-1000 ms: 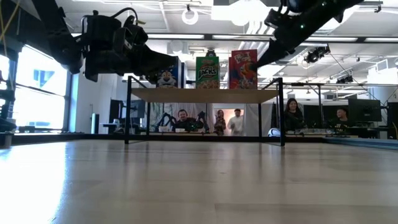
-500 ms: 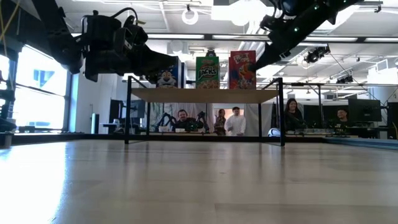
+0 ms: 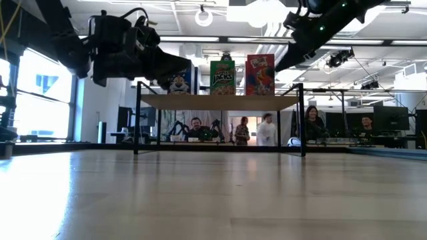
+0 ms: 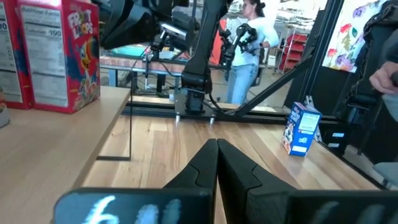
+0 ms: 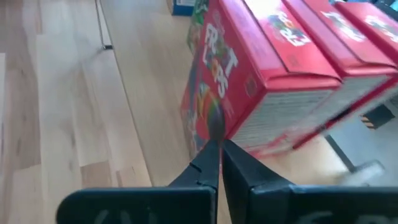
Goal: Stack cereal on shelf
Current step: Adjust the bottom red cereal box on the shelf, then put the blue cereal on the shelf aligned with the other blue cereal box
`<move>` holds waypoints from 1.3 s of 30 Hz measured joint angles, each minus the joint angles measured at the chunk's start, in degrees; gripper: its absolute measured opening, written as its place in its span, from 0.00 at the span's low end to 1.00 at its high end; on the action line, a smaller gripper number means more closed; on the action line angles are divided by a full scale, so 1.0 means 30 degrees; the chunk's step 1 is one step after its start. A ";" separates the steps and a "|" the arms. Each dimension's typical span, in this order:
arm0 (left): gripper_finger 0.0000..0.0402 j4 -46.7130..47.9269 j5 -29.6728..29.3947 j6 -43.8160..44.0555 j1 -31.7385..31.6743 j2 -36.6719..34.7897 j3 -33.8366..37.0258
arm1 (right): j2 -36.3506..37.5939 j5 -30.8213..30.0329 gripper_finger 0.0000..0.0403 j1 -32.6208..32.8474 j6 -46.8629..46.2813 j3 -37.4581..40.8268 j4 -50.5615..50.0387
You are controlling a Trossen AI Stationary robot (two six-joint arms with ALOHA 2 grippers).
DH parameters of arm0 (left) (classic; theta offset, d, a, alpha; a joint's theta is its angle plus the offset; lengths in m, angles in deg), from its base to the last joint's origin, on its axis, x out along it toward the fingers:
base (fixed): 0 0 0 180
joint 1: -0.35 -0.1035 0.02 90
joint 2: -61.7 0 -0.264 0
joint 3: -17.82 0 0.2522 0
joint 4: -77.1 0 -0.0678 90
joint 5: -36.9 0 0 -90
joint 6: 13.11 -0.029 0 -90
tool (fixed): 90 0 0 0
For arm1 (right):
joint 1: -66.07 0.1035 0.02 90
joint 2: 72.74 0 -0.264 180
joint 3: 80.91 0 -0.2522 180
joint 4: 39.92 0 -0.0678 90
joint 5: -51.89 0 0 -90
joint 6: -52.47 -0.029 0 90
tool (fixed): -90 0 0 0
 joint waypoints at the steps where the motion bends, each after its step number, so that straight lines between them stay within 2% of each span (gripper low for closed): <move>1: 0.00 0.0028 0.0005 -0.0189 0.0000 0.0000 -0.0045 | -0.0220 0.0132 0.00 0.0000 0.0056 0.0000 0.0236; 9: 0.00 0.0476 0.0828 0.0102 0.0085 -0.0511 -0.0271 | -0.0155 0.0232 0.00 0.0702 0.0396 0.0000 0.0609; 13: 0.00 0.2666 0.1030 -0.0381 0.0161 -0.1916 -0.0271 | 0.0262 0.0462 0.00 0.1436 -0.0116 0.0462 0.0760; 17: 0.00 0.4816 -0.0462 -0.1326 0.0439 -0.3223 -0.0271 | 0.0736 0.0763 0.00 0.2682 -0.1964 0.1230 0.0614; 24: 0.00 0.5594 -0.2298 -0.3217 0.1601 -0.3612 -0.0264 | 0.0849 -0.1441 0.00 0.7424 -0.7131 -0.0900 -0.5150; 28: 0.00 0.5584 -0.3433 -0.3763 0.1960 -0.3614 -0.0264 | 0.0616 -0.1415 0.02 1.0573 -1.1452 -0.2809 -0.9407; 32: 0.00 0.5677 -0.3484 -0.4276 0.1967 -0.3614 -0.0262 | -0.0344 -0.1405 0.13 1.4132 -1.5957 -0.4618 -1.3682; 39: 0.00 0.6203 -0.3493 -0.4308 0.2047 -0.3606 -0.0256 | -0.3539 -0.1351 0.47 1.9166 -2.2260 -0.7551 -1.7741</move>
